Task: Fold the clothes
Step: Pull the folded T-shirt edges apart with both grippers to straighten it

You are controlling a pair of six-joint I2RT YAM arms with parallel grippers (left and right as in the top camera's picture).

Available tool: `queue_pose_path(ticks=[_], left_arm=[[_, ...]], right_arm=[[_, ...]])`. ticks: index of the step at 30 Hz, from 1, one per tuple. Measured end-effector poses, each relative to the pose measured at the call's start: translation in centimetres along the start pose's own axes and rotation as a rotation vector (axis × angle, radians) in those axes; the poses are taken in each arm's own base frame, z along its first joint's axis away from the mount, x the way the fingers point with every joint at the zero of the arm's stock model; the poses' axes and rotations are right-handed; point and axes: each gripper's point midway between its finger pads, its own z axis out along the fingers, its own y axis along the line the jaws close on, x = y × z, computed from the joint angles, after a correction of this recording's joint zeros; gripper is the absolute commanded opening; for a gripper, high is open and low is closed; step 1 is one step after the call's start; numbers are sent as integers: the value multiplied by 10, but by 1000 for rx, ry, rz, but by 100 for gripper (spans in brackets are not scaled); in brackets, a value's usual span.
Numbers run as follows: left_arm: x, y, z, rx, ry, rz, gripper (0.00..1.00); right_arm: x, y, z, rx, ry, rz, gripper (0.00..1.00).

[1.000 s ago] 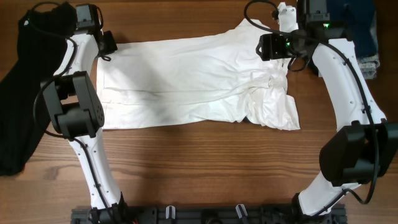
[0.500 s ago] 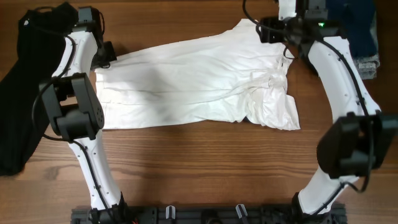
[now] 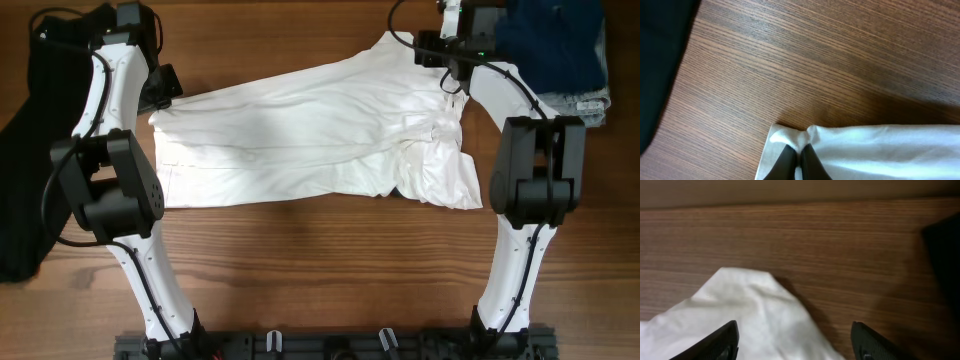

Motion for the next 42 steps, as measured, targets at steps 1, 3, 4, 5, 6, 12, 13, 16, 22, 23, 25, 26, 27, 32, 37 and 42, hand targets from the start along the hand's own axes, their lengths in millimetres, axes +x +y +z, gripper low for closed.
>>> queue_pose_path(ticks=[1,3,4,5,6,12,13,16,22,23,25,26,27,32,37,42], left_arm=[[0,0,0,0,0,0,4],[0,0,0,0,0,0,4],[0,0,0,0,1,0,4],[1,0,0,-1,3,0,4],[1,0,0,-1,3,0,4],[1,0,0,-1,3,0,4],[1,0,0,-1,3,0,4],[1,0,0,-1,3,0,4],[1,0,0,-1,3,0,4],[1,0,0,-1,3,0,4],[1,0,0,-1,2,0,4],[1,0,0,-1,3,0,4],[1,0,0,-1,2,0,4],[0,0,0,0,1,0,4],[0,0,0,-1,2,0,4],[0,0,0,-1,1,0,4]], right_arm=[[-1,-3,1,3,-7,3,70],[-3,-7,3,10,-22,10,69],[-2,-9,5,12,-23,12,69],[1,-9,8,12,-21,12,69],[7,-10,13,12,-9,14,69],[29,-13,31,12,23,21,68],[31,-13,32,12,25,22,65],[31,-13,33,11,23,31,36],[35,-7,36,-29,31,45,14],[35,-6,35,-33,37,47,13],[36,-5,33,-39,62,52,11],[36,-3,31,-44,84,54,10],[37,-3,29,-45,105,51,9],[2,3,1,-51,150,13,6],[-41,15,-55,-65,128,-9,6],[-62,24,-76,-95,84,-34,37]])
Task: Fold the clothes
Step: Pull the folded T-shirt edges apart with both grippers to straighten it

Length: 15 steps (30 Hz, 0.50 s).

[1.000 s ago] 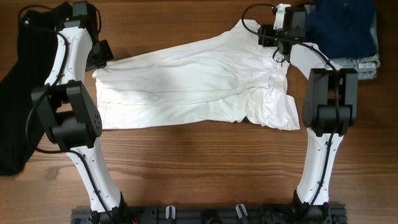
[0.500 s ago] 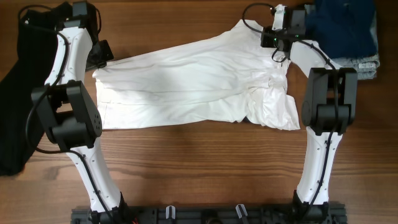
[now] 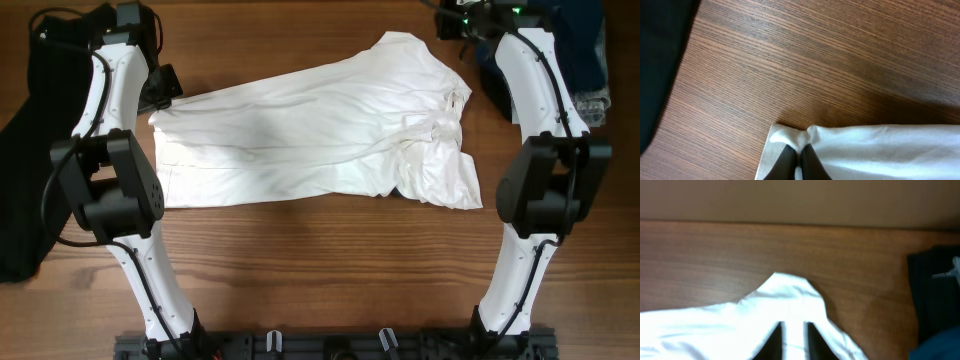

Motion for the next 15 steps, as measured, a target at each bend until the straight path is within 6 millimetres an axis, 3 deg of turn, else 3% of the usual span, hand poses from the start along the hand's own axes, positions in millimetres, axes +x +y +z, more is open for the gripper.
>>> queue_pose_path(ticks=[4,11,15], left_arm=[[-1,0,0,1,-3,0,4],[0,-1,0,6,-1,0,4],[0,-2,0,9,0,0,4]], right_arm=[[-13,6,20,-13,-76,-60,56],[27,57,99,-87,-38,-154,63],[46,61,126,-84,-22,-141,68]])
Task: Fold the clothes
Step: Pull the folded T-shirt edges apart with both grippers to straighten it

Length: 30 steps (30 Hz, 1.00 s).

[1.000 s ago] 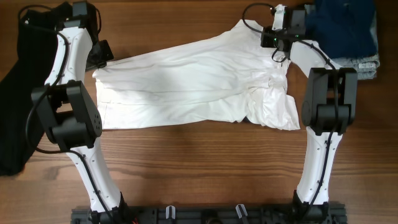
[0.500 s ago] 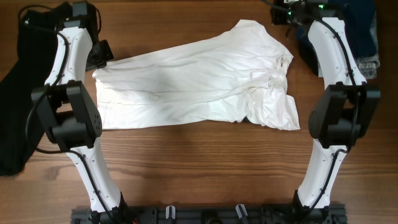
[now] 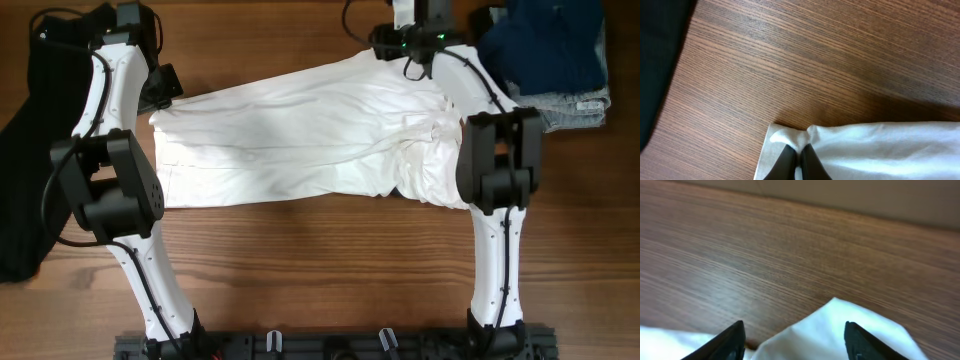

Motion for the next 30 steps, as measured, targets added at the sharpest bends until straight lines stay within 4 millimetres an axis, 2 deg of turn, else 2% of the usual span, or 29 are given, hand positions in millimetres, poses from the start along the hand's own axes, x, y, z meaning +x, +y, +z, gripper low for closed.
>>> queue_pose_path(ticks=[3,8,15,19,20,23,26,30], left_arm=[[0,0,0,0,0,0,4],[0,0,0,0,0,0,4],[-1,0,0,2,-6,-1,4],[-4,-2,0,8,-14,-3,4],[-4,-2,0,7,-14,-3,4],[-4,-2,0,8,-15,-3,4],[-4,-2,0,8,-14,-3,4],[-4,-2,0,8,-14,-3,4]], right_arm=[[5,-11,5,36,3,16,72],[5,-30,4,119,-2,24,73],[7,-37,3,163,4,24,71],[27,-39,13,164,59,33,68],[30,-40,15,168,62,29,64],[32,-40,15,167,73,29,30],[34,-38,14,161,83,30,17],[34,-36,8,159,123,37,12]])
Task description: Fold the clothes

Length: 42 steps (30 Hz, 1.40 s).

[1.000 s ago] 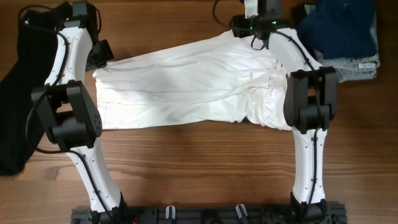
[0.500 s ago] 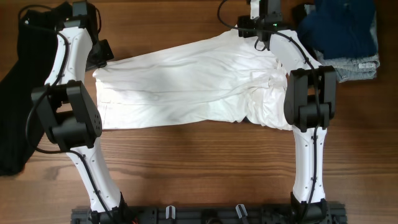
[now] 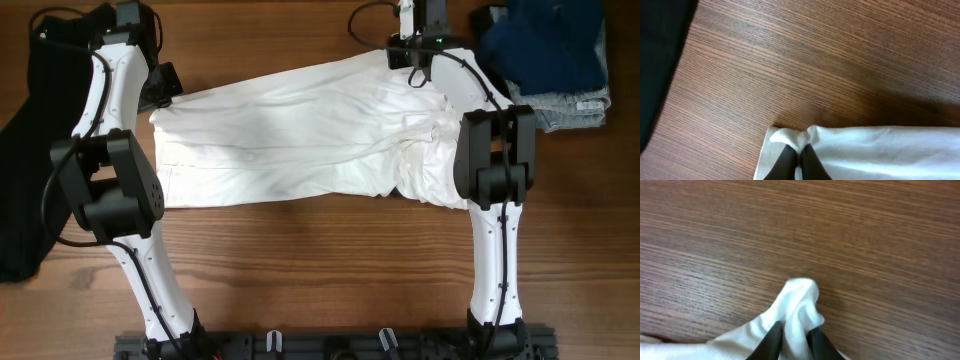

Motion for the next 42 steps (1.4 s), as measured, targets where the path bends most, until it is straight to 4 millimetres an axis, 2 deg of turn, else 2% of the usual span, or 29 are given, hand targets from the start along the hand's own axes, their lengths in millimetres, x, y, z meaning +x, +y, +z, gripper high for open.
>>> queue_pose_path(ticks=[6,8,13,15,16,17,20,22,24,27,31,34,36,37,38,40,42], left_arm=[[-1,0,0,0,-4,-1,4],[-1,0,0,0,-3,0,4],[9,2,-5,-8,30,8,4],[14,4,-15,-12,44,12,4],[19,8,-27,-15,51,11,4],[20,10,-36,-14,46,10,4],[33,17,-56,-22,77,14,4],[41,20,-65,-25,100,15,4],[53,22,-68,-31,147,7,4],[65,25,-70,-41,196,-2,4],[71,26,-68,-46,220,-9,4],[84,27,-59,-57,267,-4,4],[96,29,-51,-66,302,-7,4],[99,29,-47,-70,312,-11,7],[103,29,-44,-73,321,-14,15],[109,30,-38,-80,340,-16,46],[115,31,-34,-83,357,-15,68]], right_arm=[[-28,-14,-31,14,9,27,8],[-35,-22,-52,22,21,40,4],[-28,-32,-119,30,127,82,4],[-14,-26,-141,7,202,93,4],[-5,-21,-152,-12,246,99,4],[-3,-16,-159,-33,260,103,4],[32,-1,-181,-97,421,133,4],[48,6,-191,-127,498,149,4],[67,13,-203,-150,591,166,4],[80,16,-214,-160,661,180,4],[87,18,-219,-166,695,185,4],[91,19,-218,-170,707,187,5],[105,20,-216,-171,755,195,15],[114,22,-214,-174,782,196,25],[121,22,-212,-177,804,195,31],[136,23,-208,-175,847,203,51],[147,24,-206,-176,880,206,69]])
